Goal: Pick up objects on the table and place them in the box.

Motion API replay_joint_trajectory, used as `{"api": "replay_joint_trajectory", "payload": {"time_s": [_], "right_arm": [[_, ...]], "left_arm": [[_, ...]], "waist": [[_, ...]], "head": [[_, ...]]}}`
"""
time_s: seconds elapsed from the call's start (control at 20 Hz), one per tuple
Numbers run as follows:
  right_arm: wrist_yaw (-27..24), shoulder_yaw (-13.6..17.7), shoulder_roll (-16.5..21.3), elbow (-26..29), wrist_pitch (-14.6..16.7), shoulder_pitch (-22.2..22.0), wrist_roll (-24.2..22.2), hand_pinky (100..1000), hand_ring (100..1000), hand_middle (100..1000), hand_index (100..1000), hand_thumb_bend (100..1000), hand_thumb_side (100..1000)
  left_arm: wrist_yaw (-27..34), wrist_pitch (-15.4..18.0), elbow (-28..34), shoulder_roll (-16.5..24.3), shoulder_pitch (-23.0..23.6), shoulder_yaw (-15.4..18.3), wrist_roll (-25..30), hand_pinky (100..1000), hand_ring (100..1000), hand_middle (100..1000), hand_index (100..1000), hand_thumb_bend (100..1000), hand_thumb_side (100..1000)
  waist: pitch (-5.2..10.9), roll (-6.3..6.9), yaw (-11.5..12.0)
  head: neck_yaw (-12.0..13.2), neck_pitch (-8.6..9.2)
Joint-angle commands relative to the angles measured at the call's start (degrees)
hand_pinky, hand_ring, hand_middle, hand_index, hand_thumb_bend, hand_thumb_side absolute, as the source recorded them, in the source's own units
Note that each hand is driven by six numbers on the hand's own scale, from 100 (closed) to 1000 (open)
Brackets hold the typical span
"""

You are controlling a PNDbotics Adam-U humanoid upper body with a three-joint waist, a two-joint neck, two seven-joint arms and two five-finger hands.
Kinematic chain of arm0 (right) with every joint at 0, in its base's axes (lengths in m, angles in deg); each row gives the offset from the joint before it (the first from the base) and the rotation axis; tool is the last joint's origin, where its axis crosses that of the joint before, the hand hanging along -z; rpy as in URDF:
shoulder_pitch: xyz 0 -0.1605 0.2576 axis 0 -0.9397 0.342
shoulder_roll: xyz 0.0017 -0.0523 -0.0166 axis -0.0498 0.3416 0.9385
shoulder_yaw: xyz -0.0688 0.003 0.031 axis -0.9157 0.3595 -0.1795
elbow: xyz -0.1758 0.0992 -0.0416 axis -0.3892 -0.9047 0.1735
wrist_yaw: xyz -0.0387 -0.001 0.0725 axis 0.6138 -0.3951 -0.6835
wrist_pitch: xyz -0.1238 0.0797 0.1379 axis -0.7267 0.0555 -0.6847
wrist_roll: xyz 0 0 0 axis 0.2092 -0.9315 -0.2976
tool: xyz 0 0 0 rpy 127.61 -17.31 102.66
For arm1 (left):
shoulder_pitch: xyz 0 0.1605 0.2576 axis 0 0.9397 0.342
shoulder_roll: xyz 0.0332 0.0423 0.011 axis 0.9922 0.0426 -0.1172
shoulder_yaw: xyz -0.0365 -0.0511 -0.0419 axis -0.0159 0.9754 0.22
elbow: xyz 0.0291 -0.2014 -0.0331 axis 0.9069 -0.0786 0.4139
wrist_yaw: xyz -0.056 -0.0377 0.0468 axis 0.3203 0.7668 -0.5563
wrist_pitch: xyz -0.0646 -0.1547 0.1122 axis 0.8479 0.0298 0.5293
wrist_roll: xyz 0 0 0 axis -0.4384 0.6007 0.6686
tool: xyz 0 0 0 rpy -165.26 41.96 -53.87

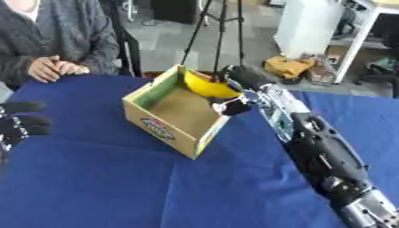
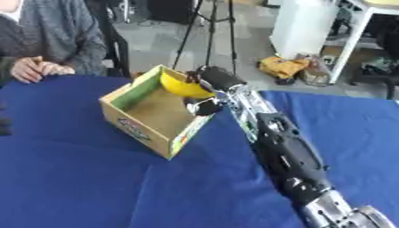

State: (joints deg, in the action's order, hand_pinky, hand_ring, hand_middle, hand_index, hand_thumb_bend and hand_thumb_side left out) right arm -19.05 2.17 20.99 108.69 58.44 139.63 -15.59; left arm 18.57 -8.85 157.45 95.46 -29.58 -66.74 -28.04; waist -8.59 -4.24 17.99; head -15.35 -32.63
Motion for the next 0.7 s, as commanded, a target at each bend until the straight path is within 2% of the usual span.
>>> {"api": "replay_joint_trajectory", "payload": {"time_s": [0.05, 0.25, 0.3, 0.35, 0.4, 0.5, 0.7], "right_arm": [[1.62, 0.60, -1.22, -1.37, 0.17, 1.88, 0.39, 676, 560, 537, 633, 100, 422], [2.91, 0.35, -3.62, -2.98, 0.52, 1.64, 0.00, 685, 587, 573, 673, 100, 459], [3.11, 0.26, -4.06, -3.20, 0.67, 1.47, -0.03, 699, 624, 622, 723, 100, 519], [3.28, 0.09, -4.39, -3.30, 0.91, 1.28, -0.06, 706, 643, 645, 744, 100, 540], [3.44, -0.08, -4.61, -3.35, 1.17, 1.12, -0.13, 738, 705, 728, 808, 100, 628], [3.70, -0.33, -4.87, -3.23, 1.57, 0.89, -0.41, 774, 774, 813, 861, 173, 719], [3.33, -0.60, -4.76, -2.09, 1.79, 0.74, -0.68, 813, 837, 890, 907, 295, 794]], "left_arm": [[0.47, 0.01, 1.24, -0.10, -1.45, -0.40, 0.67, 676, 662, 702, 700, 360, 1000], [0.57, -0.05, 1.39, -0.21, -1.82, -0.64, 1.03, 676, 662, 702, 700, 361, 1000], [0.59, -0.05, 1.42, -0.26, -1.90, -0.61, 1.02, 677, 662, 702, 700, 362, 1000], [0.62, -0.03, 1.46, -0.28, -1.98, -0.58, 1.00, 677, 662, 702, 700, 362, 1000], [0.63, -0.02, 1.48, -0.27, -2.04, -0.57, 0.99, 677, 662, 702, 700, 363, 1000], [0.63, -0.02, 1.50, -0.21, -2.10, -0.54, 0.98, 676, 662, 702, 699, 363, 1000], [0.58, -0.02, 1.46, -0.09, -2.07, -0.43, 0.87, 676, 662, 702, 699, 364, 1000]], "waist": [[0.57, 0.18, 0.70], [0.44, 0.10, 1.45], [0.40, 0.04, 1.47], [0.37, -0.03, 1.43], [0.34, -0.08, 1.36], [0.32, -0.17, 1.13], [0.34, -0.29, 0.50]], "head": [[-2.11, 1.41], [-3.18, 2.15], [-3.26, 2.33], [-3.27, 2.44], [-3.22, 2.49], [-3.06, 2.48], [-2.75, 2.37]]}}
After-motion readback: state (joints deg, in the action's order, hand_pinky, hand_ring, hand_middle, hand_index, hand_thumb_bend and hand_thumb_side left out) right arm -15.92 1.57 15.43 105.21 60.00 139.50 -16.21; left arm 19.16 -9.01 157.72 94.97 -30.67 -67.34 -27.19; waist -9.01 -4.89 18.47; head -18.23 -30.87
